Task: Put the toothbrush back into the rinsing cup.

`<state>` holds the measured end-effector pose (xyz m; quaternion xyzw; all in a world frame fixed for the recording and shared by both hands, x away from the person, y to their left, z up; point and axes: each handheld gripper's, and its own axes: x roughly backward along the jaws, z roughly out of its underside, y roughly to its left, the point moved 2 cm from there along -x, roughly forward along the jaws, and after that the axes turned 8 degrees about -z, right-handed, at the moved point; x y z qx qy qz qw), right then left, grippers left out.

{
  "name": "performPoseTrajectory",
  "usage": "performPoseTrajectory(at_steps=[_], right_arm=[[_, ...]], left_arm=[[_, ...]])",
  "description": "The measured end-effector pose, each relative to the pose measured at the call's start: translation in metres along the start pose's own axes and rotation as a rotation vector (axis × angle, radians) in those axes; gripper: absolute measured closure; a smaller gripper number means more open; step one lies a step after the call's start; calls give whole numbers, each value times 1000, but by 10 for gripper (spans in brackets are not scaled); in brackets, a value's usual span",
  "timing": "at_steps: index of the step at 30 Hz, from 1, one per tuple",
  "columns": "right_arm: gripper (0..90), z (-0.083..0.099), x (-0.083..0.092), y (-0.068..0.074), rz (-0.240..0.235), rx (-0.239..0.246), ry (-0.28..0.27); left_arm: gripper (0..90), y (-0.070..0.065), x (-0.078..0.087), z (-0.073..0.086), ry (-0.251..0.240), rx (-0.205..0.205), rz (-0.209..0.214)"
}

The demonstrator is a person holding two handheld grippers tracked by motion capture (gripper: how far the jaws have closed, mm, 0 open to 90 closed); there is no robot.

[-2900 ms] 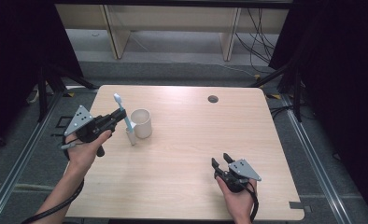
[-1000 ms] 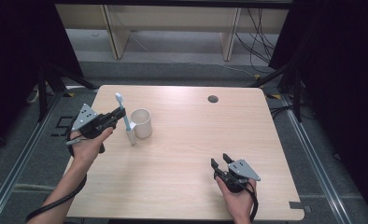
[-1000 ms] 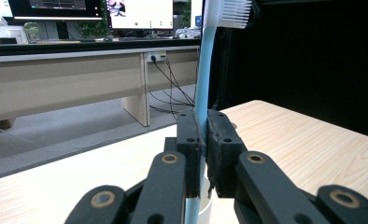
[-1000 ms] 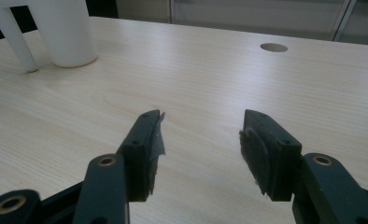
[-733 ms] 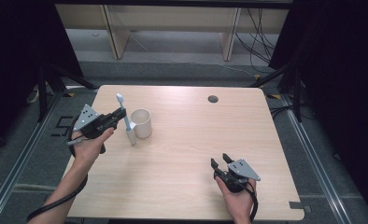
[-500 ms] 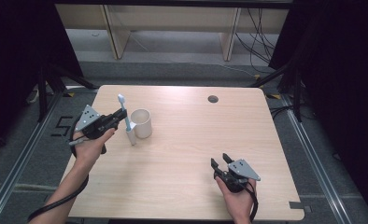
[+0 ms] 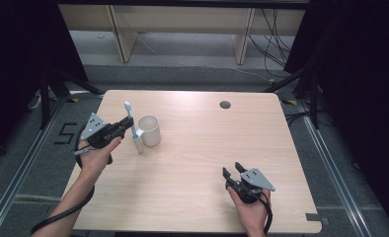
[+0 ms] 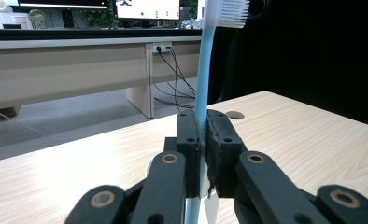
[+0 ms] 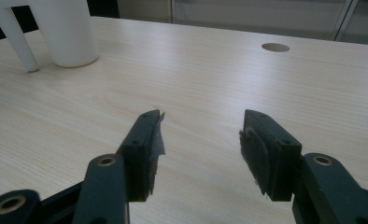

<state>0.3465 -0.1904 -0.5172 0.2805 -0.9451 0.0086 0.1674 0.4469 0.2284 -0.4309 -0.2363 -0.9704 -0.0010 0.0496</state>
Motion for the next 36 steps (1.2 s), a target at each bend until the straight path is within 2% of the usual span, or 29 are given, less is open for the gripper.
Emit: performPoseTrajectory(at_steps=[1, 5, 6, 8, 9, 10, 11, 12, 14, 18, 19, 20, 23, 24, 25, 27, 29, 30, 31, 33, 34, 35, 36], right_arm=[[484, 0, 0, -1, 5, 18, -1], [483, 0, 1, -2, 16, 32, 2], [483, 1, 1, 2, 13, -22, 13], [483, 1, 1, 1, 10, -17, 16], [483, 0, 0, -1, 4, 14, 10], [483, 1, 0, 0, 4, 3, 14], [483, 0, 1, -1, 14, 14, 11], [482, 0, 1, 0, 2, -3, 16], [482, 0, 0, 0, -2, -4, -1], [481, -1, 3, -3, 7, 1, 3], [481, 0, 3, -2, -4, -23, 12], [481, 0, 3, -2, -4, -10, 6], [480, 1, 3, 0, 8, -22, 18], [480, 0, 2, -2, 5, 4, 5], [480, 0, 2, -2, 7, 8, 5], [479, 0, 2, -1, -2, -13, 6], [478, 0, 3, -2, 18, 4, 15], [477, 1, 3, 0, 12, -24, 33], [477, 1, 2, -2, 7, -5, 26], [475, 1, 1, 0, -15, -23, 24], [474, 1, 2, -1, -6, -15, 32], [473, 1, 1, -2, -1, -5, 28], [472, 1, 1, -1, -2, -17, 29]], left_arm=[[837, 0, 0, 1, -1, -1, -1], [837, 0, -1, 4, 5, 4, -4], [837, 1, -1, 5, 5, -2, -3], [836, 0, -1, 7, 10, 5, -5], [836, 1, -1, 7, 12, 4, -6], [836, 1, -2, 8, 14, 4, -10], [836, 1, -2, 9, 13, 2, -9], [836, 1, -2, 10, 12, 5, -10], [836, 0, -3, 10, 14, 0, -12], [836, 0, -4, 14, 21, -3, -12], [835, -1, -4, 15, 20, 0, -13], [835, -1, -4, 17, 27, 2, -15], [835, -1, -4, 20, 32, 0, -14], [835, -1, -5, 21, 30, 0, -12], [834, -1, -4, 23, 42, -4, -16], [830, -1, -5, 25, 47, 1, -20], [825, -1, -5, 27, 55, -5, -24], [823, -1, -5, 28, 56, -5, -26], [821, -1, -6, 29, 59, -8, -26], [810, 0, -5, 31, 76, -10, -29], [803, 0, -7, 32, 63, -11, -19], [790, 0, -6, 33, 76, -10, -25], [777, 0, -5, 33, 87, -12, -30]])
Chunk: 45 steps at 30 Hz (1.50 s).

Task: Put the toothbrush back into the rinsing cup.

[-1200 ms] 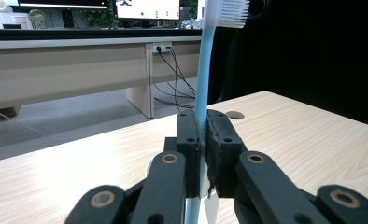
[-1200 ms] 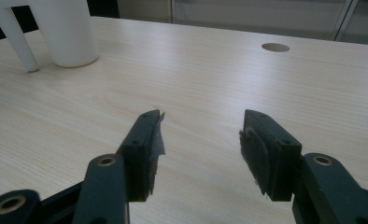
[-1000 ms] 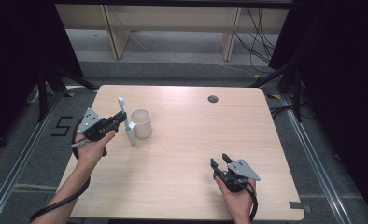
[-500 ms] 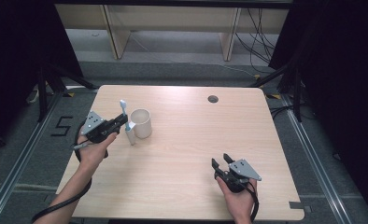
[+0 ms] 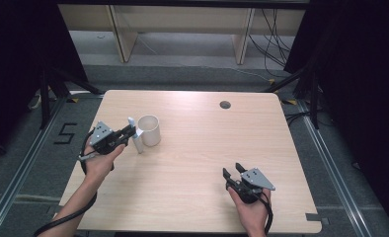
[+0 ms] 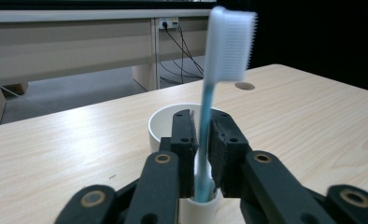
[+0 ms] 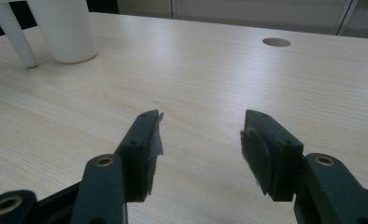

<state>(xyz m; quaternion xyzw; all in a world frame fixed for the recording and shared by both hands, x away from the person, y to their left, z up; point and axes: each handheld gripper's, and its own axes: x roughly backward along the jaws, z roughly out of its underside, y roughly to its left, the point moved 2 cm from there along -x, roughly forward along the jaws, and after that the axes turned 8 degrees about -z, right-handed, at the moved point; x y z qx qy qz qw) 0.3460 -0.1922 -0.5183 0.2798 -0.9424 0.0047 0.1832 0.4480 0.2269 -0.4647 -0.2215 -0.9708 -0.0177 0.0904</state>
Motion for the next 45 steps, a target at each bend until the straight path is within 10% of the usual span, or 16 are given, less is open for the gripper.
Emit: performPoseTrajectory(at_steps=[15, 45], right_arm=[[467, 1, 2, 0, 13, -16, 5], [466, 3, 0, -2, 23, 18, 12]], left_arm=[[356, -6, 13, 1, 21, -38, 7], [303, 4, 65, 38, 38, 8, -27]])
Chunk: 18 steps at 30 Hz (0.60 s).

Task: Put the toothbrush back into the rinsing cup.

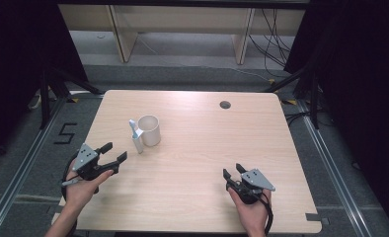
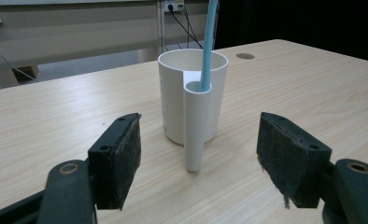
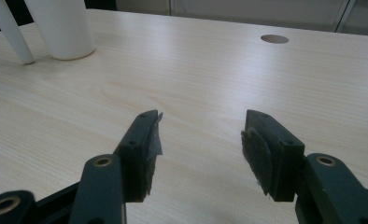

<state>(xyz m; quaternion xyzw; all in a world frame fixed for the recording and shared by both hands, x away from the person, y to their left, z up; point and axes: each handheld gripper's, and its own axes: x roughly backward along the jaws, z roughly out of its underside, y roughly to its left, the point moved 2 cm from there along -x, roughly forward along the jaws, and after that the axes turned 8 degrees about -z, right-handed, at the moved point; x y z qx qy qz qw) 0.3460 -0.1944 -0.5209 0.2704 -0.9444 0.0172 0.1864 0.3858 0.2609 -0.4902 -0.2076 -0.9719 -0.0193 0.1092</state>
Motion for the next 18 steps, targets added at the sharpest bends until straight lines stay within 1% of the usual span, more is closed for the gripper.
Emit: performPoseTrajectory(at_steps=[2, 3, 4, 6, 8, 9, 10, 11, 13, 14, 15, 17, 18], right_arm=[[467, 0, 0, 1, -11, 8, -2], [467, 0, -1, 1, -14, 9, 2], [467, 0, 0, 1, -12, 17, 6], [467, 1, -1, 2, -12, 1, 5], [467, 1, -1, 2, -8, 5, -1], [467, 1, -2, 2, -7, 7, -2], [467, 1, -2, 2, -17, 3, 2], [467, 1, -2, 2, -14, 7, 1], [468, 1, -2, 2, -13, 14, -1], [468, 1, -2, 2, -6, 9, -1], [468, 1, -2, 3, -10, 6, -2], [469, 1, -2, 2, -9, 13, -3], [469, 1, -2, 2, -11, 9, -1]], left_arm=[[303, 1, 3, 4, 1, 6, -5], [303, 2, 5, 6, 10, 6, -11], [303, 2, 6, 8, 11, 8, -14], [303, 4, 9, 13, 15, 13, -21], [303, 5, 11, 17, 19, 11, -23], [303, 5, 12, 20, 17, 15, -26], [303, 6, 13, 22, 16, 17, -28], [303, 6, 12, 24, -3, 19, -23], [304, 6, 14, 27, -10, 21, -31], [305, 7, 14, 28, -11, 21, -33], [305, 7, 16, 30, -6, 24, -44], [306, 7, 16, 33, -10, 28, -47], [306, 8, 15, 34, -25, 25, -45]])
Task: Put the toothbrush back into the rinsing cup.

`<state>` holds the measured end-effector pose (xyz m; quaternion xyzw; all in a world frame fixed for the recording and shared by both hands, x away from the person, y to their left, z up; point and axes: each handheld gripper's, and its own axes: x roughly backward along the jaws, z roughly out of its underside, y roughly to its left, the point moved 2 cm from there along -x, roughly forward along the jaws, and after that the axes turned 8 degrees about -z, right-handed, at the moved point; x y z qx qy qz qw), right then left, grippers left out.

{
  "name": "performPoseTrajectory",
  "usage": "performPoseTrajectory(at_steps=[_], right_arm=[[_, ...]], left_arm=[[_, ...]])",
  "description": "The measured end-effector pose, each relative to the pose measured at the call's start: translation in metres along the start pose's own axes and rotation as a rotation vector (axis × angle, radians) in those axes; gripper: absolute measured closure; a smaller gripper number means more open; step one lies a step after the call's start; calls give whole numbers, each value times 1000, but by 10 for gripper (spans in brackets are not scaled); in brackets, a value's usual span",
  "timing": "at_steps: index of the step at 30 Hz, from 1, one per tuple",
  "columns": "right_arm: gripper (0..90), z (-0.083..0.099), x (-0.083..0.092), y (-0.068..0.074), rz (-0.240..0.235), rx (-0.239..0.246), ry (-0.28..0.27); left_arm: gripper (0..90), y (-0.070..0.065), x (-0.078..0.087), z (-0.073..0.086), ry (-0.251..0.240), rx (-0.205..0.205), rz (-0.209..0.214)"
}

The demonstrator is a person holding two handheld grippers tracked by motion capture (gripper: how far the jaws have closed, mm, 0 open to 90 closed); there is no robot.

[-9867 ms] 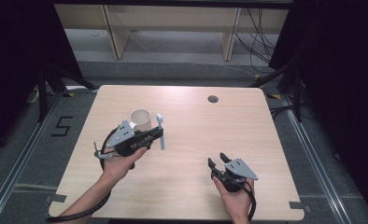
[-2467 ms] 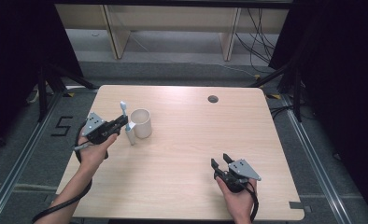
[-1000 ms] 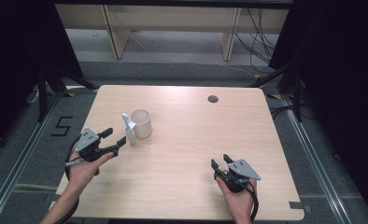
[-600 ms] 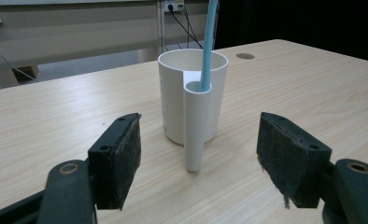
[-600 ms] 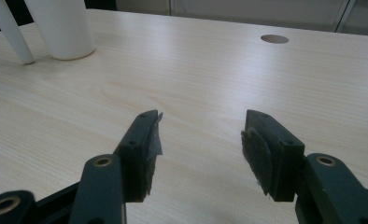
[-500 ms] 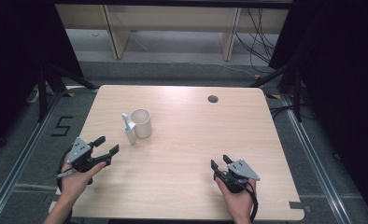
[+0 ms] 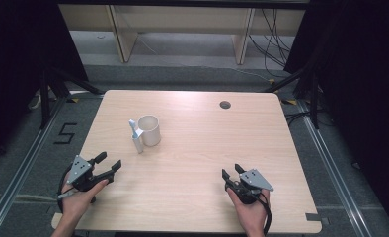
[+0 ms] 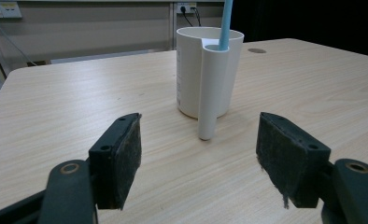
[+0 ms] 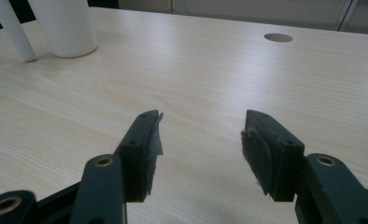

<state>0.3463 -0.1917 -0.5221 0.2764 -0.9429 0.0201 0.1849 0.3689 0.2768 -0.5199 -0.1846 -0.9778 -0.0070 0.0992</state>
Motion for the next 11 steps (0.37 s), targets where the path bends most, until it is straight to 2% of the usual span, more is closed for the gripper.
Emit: performPoseTrajectory(at_steps=[7, 8, 9, 11], right_arm=[[469, 0, 0, 1, -16, 8, 1], [470, 1, 0, 2, -13, 0, 2], [470, 1, 1, 1, -3, 15, 3], [470, 1, 0, 2, -17, 11, 0]], left_arm=[[305, 1, 1, 9, 10, 2, -17], [305, 2, 1, 9, -1, 0, -17], [305, 2, 0, 9, -21, 1, -15], [305, 1, 2, 9, -6, 2, -23]])
